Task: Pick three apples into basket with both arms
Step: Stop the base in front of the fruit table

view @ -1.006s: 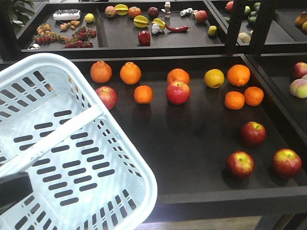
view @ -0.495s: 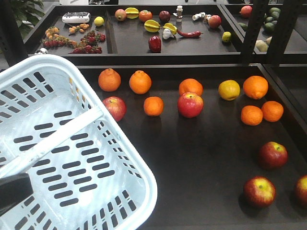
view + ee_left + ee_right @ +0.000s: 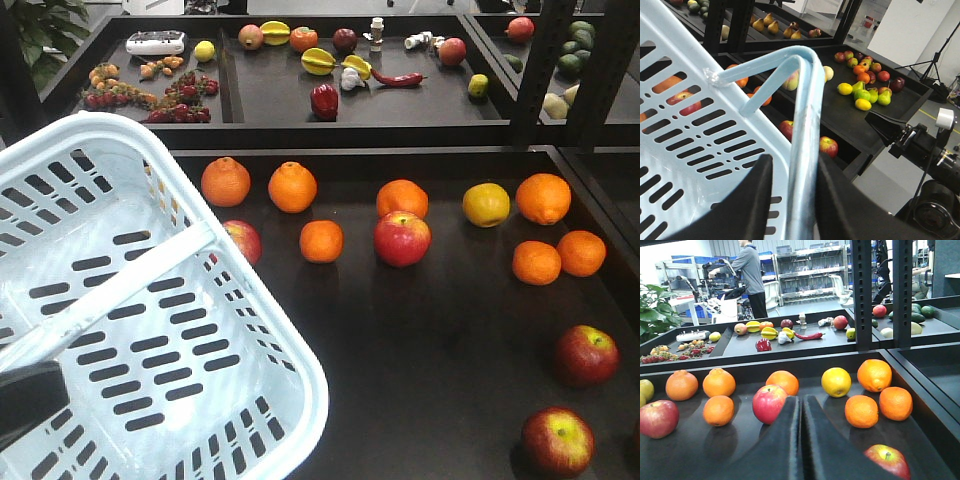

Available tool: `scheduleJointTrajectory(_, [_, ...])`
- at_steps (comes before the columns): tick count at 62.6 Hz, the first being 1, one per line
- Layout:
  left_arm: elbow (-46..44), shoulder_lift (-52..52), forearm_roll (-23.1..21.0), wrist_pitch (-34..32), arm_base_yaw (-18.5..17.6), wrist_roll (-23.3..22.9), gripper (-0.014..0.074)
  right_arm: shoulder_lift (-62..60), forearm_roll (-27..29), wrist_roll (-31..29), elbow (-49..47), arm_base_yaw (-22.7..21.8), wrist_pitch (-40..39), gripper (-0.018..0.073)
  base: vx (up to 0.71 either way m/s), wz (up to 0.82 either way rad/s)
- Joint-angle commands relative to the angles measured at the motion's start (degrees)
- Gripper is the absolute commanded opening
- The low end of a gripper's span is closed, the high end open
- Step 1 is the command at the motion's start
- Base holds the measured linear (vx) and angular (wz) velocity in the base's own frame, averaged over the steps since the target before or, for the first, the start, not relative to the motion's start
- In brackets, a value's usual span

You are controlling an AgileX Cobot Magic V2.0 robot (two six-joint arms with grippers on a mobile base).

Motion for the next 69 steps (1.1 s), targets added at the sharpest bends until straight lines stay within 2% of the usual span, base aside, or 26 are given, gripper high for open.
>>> scheduleJointTrajectory(1, [-1.6,0.1,-3.2,-3.5,-0.2,0.5,-0.0006,-0.7,-0.2,-0.4,0.7,-0.2,-4.3,-0.0005,0.07,-0.01])
scheduleJointTrajectory(69, [-1.6,0.1,-3.2,-3.5,-0.2,0.5,-0.0006,-0.7,-0.2,-0.4,0.7,-0.2,-4.3,-0.0005,0.02,0.0])
